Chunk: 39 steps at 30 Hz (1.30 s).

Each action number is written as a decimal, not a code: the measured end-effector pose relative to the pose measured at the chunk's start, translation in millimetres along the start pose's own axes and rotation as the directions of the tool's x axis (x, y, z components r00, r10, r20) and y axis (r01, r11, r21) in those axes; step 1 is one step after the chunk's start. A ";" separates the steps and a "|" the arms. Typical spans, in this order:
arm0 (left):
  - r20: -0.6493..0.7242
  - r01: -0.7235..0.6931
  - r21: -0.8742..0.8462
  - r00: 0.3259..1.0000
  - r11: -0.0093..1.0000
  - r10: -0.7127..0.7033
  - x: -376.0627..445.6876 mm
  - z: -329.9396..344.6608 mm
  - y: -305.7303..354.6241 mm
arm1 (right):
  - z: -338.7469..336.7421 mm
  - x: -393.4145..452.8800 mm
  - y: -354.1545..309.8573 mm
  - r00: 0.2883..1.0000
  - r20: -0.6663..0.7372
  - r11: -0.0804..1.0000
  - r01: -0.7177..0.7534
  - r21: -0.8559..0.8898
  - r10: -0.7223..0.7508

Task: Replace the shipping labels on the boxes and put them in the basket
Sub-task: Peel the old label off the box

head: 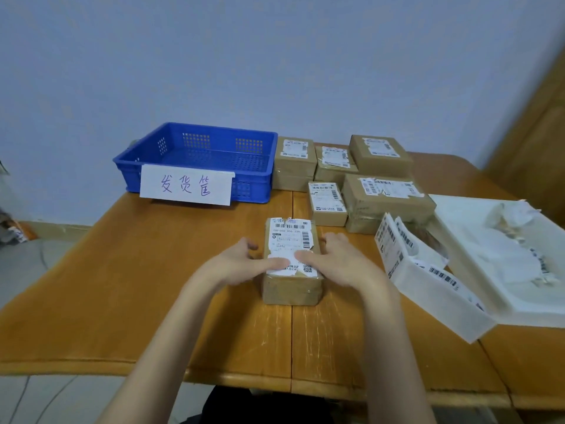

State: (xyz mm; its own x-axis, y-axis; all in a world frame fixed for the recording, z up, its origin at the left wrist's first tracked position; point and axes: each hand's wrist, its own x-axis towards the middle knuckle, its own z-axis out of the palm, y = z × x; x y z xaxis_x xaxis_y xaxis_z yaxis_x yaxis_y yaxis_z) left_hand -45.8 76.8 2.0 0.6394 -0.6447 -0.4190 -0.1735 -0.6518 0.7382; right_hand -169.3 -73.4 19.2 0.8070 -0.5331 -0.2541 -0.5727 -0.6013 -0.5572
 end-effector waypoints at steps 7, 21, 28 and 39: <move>-0.269 -0.234 -0.458 0.956 0.858 0.117 32.8 14.3 -3.3 | 4.3 38.6 -31.2 0.891 -0.361 0.954 0.300 0.012 -0.276; -0.454 -0.442 -0.612 0.875 0.656 0.167 61.7 52.3 -10.0 | 30.4 75.5 -30.2 0.877 -0.403 0.906 0.367 0.208 -0.263; -0.507 -0.485 -0.607 0.846 0.630 0.164 62.8 55.4 -11.6 | 31.0 76.1 -24.8 0.866 -0.397 0.882 0.413 0.226 -0.304; -0.502 -0.490 -0.620 0.848 0.612 0.170 66.8 55.6 -14.6 | 30.5 79.8 -26.9 0.856 -0.400 0.907 0.403 0.123 -0.327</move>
State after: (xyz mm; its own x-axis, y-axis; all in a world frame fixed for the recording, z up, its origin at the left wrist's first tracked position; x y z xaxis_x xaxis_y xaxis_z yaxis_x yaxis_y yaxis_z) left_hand -42.2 21.1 -66.1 0.8886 -0.4573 0.0357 0.0451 0.1645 0.9853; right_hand -85.1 -81.6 -10.2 0.8206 -0.4979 0.2805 -0.1762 -0.6873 -0.7047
